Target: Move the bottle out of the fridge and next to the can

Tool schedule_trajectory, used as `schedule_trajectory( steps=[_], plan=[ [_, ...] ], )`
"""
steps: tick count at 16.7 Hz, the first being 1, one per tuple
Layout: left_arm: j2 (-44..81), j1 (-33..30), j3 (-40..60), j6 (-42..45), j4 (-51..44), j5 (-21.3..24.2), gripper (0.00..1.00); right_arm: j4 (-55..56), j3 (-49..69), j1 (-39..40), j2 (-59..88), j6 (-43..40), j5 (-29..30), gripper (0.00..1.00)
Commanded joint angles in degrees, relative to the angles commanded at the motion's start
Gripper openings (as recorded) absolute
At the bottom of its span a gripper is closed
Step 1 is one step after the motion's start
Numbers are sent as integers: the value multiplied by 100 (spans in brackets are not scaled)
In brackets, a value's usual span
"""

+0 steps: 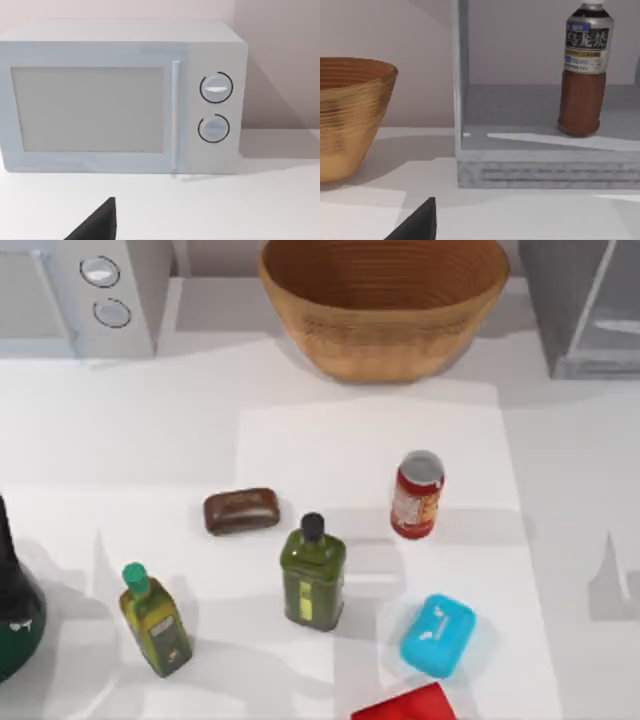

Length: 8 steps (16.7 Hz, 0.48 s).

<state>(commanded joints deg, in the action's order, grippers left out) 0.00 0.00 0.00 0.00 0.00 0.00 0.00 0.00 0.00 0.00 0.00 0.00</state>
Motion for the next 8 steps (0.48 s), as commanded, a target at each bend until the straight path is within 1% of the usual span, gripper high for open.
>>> schedule_trajectory(
  steps=[4,8],
  plan=[
    [0,0,0,0,0,0,100,145,142,-39,177,0,-17,100],
    [0,0,0,0,0,0,100,909,887,-220,1263,9,-156,100]
  ],
)
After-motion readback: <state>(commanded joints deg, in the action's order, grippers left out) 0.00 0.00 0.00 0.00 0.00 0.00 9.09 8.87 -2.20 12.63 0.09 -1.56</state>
